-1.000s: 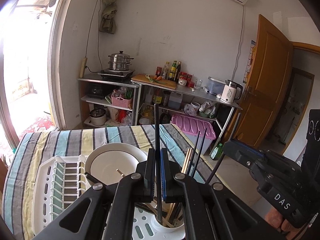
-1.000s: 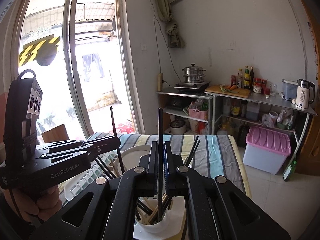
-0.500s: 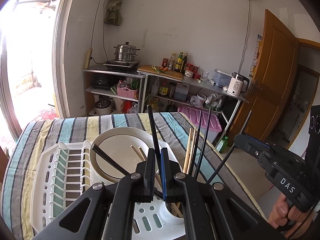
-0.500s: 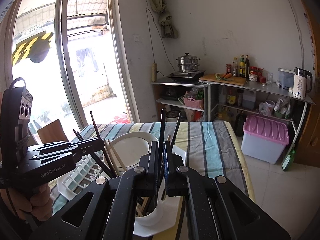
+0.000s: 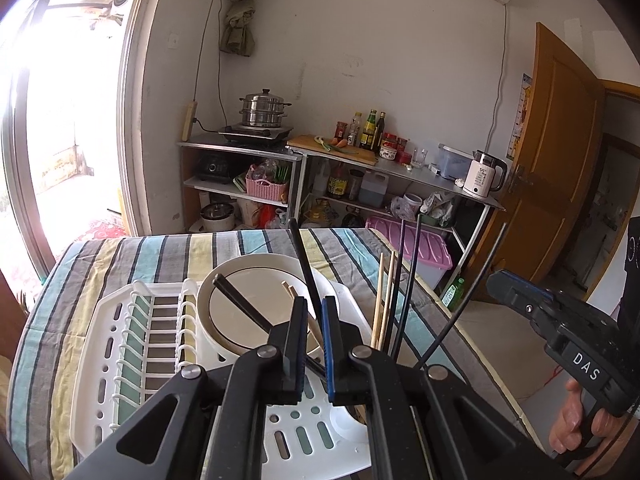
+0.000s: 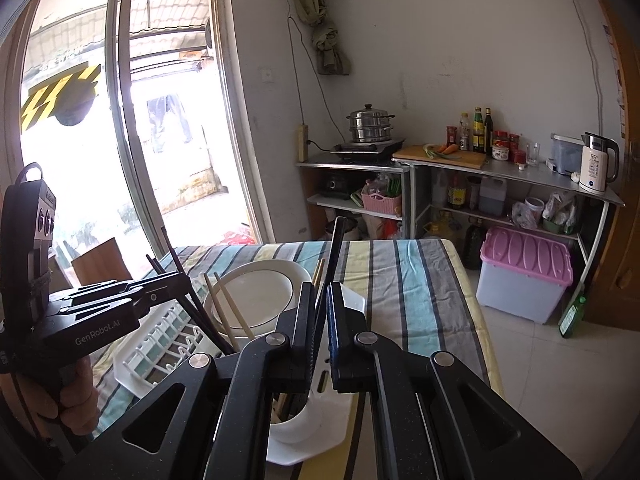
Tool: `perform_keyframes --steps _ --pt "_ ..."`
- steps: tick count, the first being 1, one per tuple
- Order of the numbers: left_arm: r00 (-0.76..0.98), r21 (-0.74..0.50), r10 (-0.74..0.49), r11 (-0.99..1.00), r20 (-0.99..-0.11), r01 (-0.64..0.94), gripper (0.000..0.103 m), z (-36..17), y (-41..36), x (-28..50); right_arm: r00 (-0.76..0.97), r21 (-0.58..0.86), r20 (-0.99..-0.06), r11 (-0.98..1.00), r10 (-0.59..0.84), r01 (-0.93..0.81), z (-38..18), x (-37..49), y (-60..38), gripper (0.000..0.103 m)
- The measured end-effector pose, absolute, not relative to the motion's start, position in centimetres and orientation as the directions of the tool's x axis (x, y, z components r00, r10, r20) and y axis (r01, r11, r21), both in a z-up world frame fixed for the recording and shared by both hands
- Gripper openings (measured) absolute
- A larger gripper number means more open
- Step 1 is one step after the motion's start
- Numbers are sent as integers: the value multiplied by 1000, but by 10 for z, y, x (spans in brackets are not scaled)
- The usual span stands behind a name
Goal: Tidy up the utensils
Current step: 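Pull the right gripper back from the white cup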
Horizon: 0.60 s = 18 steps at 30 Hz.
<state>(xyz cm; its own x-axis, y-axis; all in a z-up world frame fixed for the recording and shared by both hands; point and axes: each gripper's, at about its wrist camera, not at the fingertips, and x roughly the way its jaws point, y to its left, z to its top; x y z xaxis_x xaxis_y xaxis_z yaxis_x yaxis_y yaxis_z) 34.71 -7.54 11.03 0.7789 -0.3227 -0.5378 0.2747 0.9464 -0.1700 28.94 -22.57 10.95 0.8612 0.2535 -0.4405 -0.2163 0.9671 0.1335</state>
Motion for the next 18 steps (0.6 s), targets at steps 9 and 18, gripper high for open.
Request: perform_keyframes --steps 9,18 --pt "805 -136 -306 952 -508 276 9 118 -68 302 875 103 -418 970 244 -222 112 253 -221 19" --pt "811 -102 -286 957 -510 273 18 100 -57 231 889 66 -394 972 232 -225 106 194 -211 30"
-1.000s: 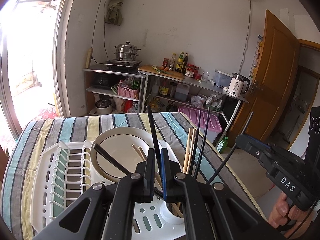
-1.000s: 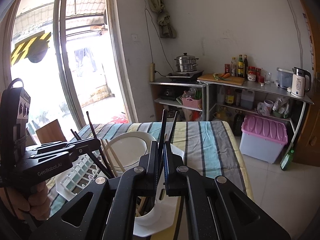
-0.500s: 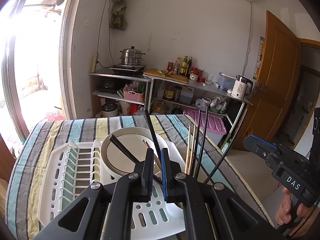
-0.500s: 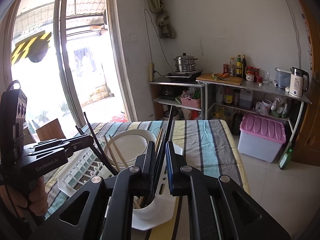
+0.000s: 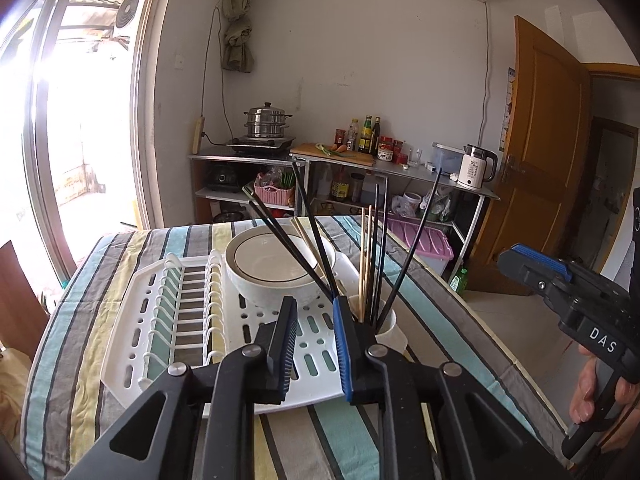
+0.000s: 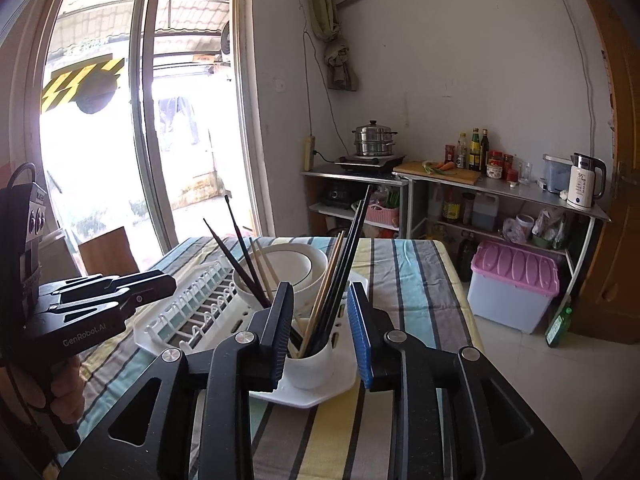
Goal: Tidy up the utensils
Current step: 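Pull the right gripper back from the white cup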
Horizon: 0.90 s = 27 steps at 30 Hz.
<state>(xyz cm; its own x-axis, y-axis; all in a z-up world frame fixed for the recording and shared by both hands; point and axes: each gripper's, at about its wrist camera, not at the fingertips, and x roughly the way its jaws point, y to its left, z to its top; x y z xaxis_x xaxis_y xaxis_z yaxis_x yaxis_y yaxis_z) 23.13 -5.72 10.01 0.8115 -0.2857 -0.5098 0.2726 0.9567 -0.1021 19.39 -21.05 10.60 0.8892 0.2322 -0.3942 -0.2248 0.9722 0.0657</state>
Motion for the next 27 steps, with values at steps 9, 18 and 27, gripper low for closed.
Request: perform_keyframes --steps 9,18,27 --pt "820 -62 -238 968 -520 242 20 79 -49 165 882 57 -407 970 238 -236 86 138 -195 37" --pt "826 -52 -211 975 -523 216 20 61 -41 110 877 41 -421 971 230 -235 71 94 -185 37" --pt "821 -43 -200 977 -535 210 20 46 -36 76 866 45 -445 971 230 -235 55 61 -178 37"
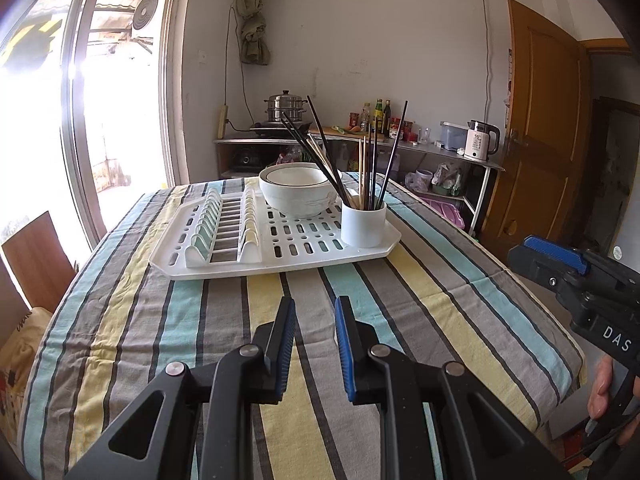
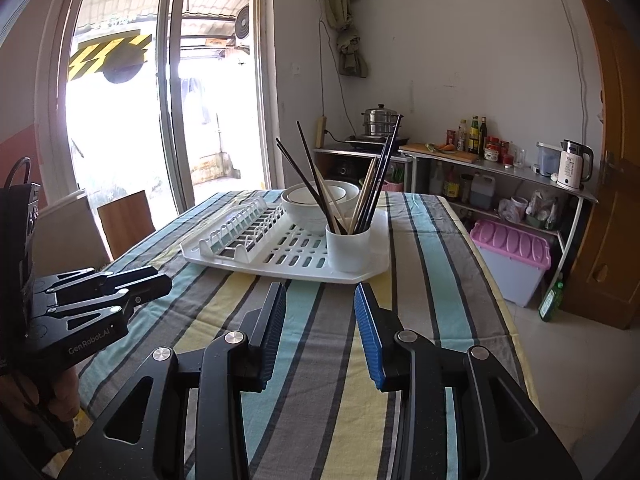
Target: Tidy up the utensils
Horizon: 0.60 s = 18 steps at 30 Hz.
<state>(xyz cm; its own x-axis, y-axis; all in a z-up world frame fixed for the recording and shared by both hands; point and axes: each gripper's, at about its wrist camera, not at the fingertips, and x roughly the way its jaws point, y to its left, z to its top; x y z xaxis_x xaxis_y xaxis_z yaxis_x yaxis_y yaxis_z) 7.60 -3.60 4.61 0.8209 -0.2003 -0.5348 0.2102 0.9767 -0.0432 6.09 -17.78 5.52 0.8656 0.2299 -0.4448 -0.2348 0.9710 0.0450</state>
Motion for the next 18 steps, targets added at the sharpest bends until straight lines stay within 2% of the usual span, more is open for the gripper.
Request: perform_keyframes --steps 18 --pt "806 -37 -182 980 -563 195 20 26 -33 62 860 62 -459 974 222 -218 42 43 -181 37"
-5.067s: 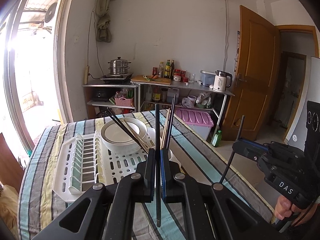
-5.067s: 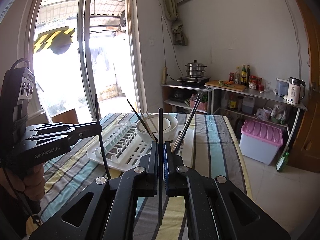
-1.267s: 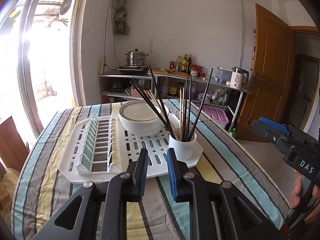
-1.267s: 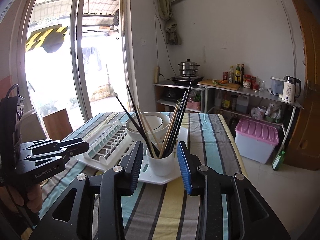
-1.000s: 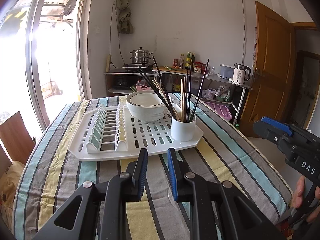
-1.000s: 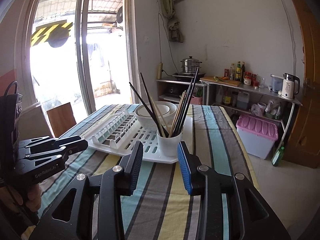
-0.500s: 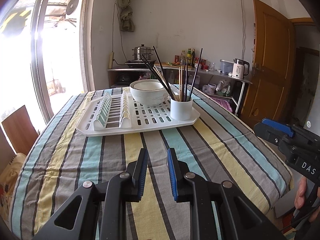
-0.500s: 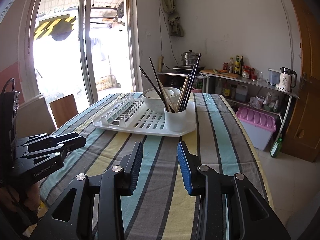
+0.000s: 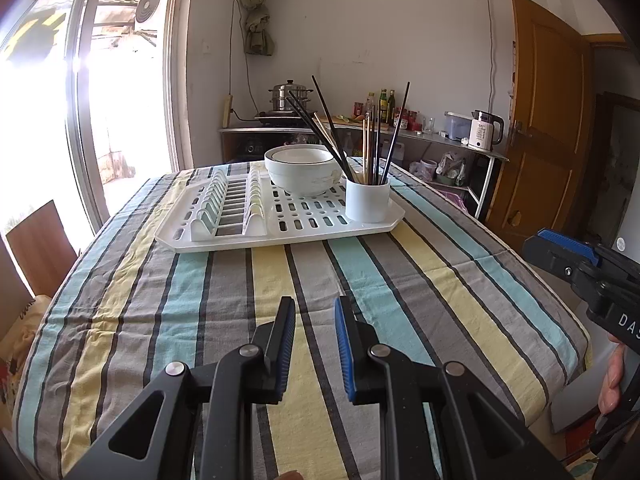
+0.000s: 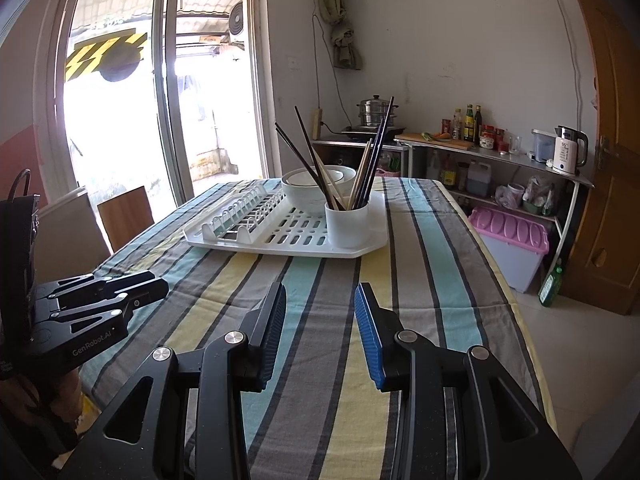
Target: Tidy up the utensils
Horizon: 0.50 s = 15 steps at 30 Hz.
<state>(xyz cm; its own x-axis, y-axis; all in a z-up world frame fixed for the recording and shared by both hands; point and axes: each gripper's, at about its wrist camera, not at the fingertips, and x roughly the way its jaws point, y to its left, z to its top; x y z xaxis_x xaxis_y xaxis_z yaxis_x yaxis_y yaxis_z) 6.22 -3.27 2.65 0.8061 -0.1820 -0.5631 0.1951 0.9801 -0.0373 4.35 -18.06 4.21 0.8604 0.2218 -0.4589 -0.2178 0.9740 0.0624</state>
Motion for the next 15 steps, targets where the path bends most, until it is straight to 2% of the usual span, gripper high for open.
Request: perform_keyframes --steps 15 --pt "804 -31 -177 981 -567 194 20 23 -35 64 852 62 -473 973 226 -224 39 48 -179 37"
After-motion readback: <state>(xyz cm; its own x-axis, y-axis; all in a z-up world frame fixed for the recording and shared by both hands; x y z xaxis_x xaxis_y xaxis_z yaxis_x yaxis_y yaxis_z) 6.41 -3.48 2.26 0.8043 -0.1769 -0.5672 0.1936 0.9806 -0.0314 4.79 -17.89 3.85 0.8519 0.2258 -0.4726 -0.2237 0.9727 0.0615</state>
